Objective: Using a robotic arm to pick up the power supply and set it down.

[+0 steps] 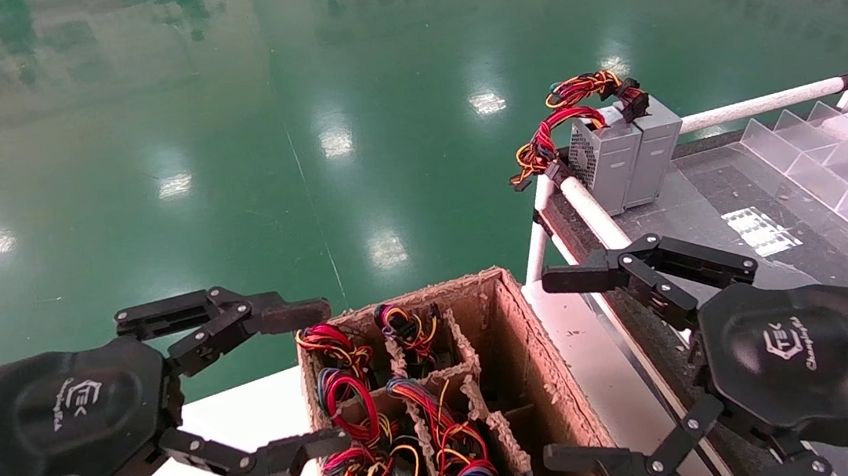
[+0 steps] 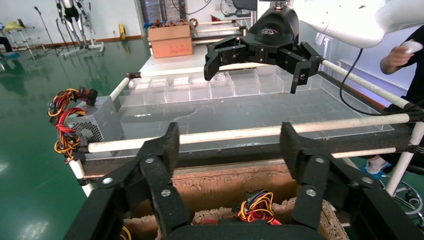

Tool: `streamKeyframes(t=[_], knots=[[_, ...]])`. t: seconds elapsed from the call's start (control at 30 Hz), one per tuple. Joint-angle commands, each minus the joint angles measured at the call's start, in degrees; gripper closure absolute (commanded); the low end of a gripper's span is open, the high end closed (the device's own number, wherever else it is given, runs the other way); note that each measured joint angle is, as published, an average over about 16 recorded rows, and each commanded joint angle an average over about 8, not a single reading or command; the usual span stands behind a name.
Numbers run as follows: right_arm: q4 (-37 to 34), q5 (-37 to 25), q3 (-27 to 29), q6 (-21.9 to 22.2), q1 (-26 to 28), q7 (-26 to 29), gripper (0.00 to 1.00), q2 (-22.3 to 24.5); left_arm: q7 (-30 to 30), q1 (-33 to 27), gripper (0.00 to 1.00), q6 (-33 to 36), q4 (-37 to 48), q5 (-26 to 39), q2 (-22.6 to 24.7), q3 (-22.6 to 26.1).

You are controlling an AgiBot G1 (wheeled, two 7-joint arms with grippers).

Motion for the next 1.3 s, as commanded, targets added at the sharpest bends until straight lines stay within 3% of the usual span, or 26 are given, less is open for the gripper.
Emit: streamKeyframes(t=[0.03, 0.9, 0.93, 1.17, 1.2, 1.3], knots=[[0.0, 0.0, 0.0, 0.0, 0.0, 0.0, 0.00, 0.0, 0.0, 0.0, 1.00, 0.0, 0.0, 0.0, 0.0, 0.0], [0.0, 0.0, 0.0, 0.0, 0.0, 0.0, 0.00, 0.0, 0.0, 0.0, 1.00, 0.0, 0.0, 0.0, 0.0, 0.0], [0.0, 0.0, 0.0, 0.0, 0.0, 0.0, 0.00, 0.0, 0.0, 0.0, 0.96, 0.0, 0.0, 0.0, 0.0, 0.0], [0.0, 0.0, 0.0, 0.0, 0.0, 0.0, 0.00, 0.0, 0.0, 0.0, 0.08, 0.0, 0.0, 0.0, 0.0, 0.0], [0.0, 0.0, 0.0, 0.0, 0.0, 0.0, 0.00, 0.0, 0.0, 0.0, 0.00, 0.0, 0.0, 0.0, 0.0, 0.0], [0.0, 0.0, 0.0, 0.0, 0.0, 0.0, 0.00, 0.0, 0.0, 0.0, 0.00, 0.0, 0.0, 0.0, 0.0, 0.0]])
